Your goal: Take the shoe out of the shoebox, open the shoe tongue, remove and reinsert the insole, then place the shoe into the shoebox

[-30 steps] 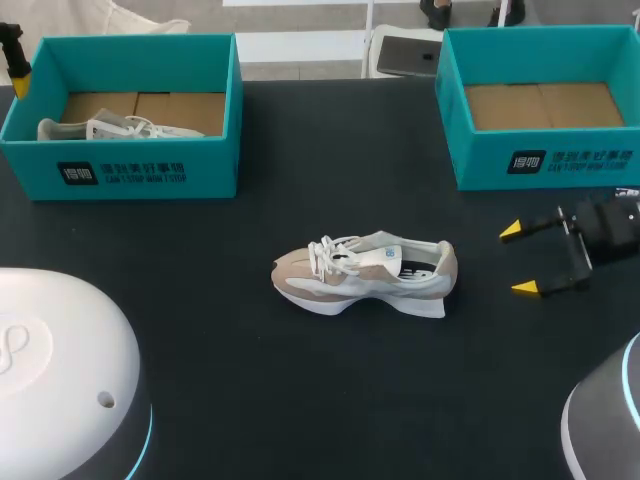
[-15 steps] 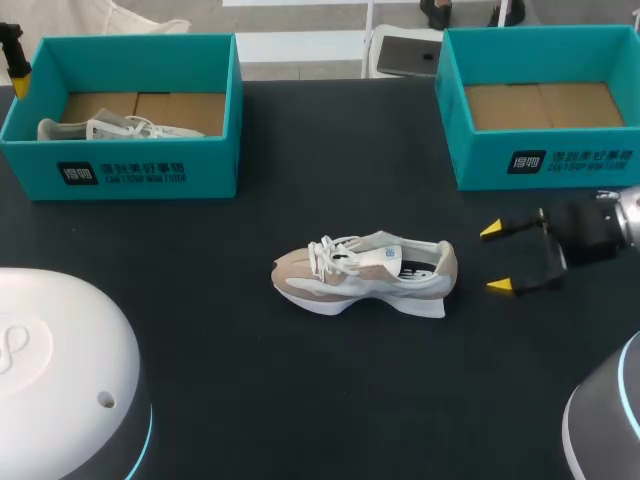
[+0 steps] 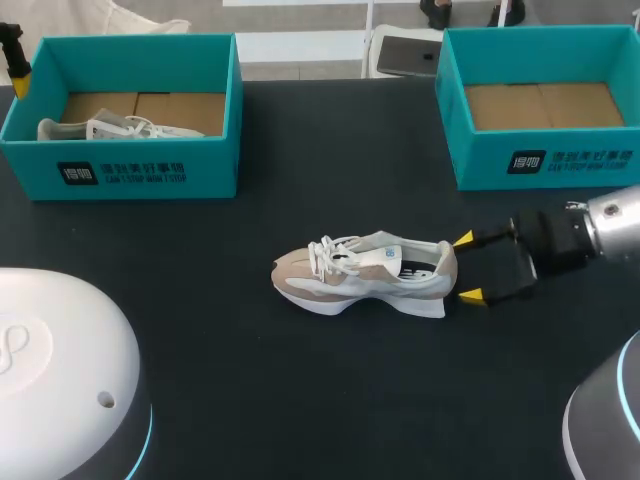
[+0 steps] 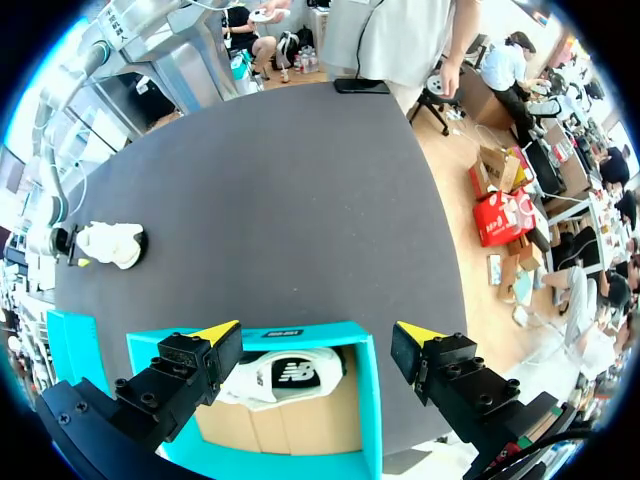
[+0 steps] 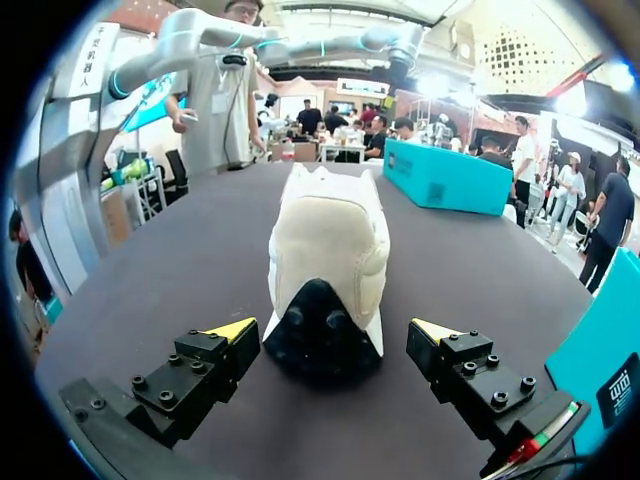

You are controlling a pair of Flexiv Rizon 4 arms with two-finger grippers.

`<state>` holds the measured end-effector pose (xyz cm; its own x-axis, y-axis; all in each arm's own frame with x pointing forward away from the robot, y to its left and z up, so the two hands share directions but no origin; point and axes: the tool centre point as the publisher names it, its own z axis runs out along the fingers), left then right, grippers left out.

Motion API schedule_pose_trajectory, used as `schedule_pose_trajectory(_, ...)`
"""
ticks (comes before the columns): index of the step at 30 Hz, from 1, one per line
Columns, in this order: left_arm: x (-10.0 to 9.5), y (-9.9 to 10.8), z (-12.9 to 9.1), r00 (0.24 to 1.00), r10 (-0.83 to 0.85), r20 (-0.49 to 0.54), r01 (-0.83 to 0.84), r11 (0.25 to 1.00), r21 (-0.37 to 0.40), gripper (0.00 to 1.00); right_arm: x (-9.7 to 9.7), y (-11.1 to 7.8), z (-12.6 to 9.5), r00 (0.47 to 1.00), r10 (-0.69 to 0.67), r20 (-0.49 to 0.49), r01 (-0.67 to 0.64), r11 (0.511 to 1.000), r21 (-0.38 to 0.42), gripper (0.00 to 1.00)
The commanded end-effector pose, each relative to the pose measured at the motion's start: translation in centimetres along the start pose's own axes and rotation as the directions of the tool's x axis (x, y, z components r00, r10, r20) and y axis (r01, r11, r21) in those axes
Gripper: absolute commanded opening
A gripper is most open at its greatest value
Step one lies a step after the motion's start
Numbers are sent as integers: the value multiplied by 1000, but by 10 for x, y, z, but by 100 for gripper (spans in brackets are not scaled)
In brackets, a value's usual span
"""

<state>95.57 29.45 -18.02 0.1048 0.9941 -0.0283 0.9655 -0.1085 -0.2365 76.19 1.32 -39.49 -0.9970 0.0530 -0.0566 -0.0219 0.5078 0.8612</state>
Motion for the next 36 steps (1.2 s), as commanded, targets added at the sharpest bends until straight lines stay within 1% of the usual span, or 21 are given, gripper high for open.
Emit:
schedule_pose_trajectory(1, 1, 0, 0, 1000, 1, -2, -1, 1000, 0, 100, -1, 5, 15, 1000, -1, -2, 1, 1000, -1, 100)
schedule_pose_trajectory(11, 1, 0, 0, 1000, 1, -2, -1, 1000, 0, 100, -1, 18, 37, 1000, -3, -3, 3, 1000, -18, 100)
schedule_pose_trajectory(19, 1, 0, 0, 1000, 1, -2, -1, 1000, 0, 100, 2, 21, 55, 1000, 8, -20, -9, 999, -41, 100)
schedule_pose_trajectory(26, 1, 0, 0, 1000, 1, -2, -1, 1000, 0, 100, 2, 14, 68, 999, 20, -42, -21, 999, -44, 100)
schedule_pose_trajectory(33, 1, 0, 0, 1000, 1, -2, -1, 1000, 0, 100, 1, 7, 73, 999, 33, -42, -35, 998, -46, 100)
schedule_pose_trajectory(34, 1, 0, 0, 1000, 1, -2, -1, 1000, 0, 100, 1, 7, 74, 999, 34, -43, -36, 998, -46, 87)
schedule_pose_trajectory(35, 1, 0, 0, 1000, 1, -2, -1, 1000, 0, 100, 0, 7, 75, 998, 35, -43, -37, 998, -46, 37)
schedule_pose_trajectory(36, 1, 0, 0, 1000, 1, -2, -1, 1000, 0, 100, 0, 6, 76, 998, 37, -43, -39, 998, -42, 0)
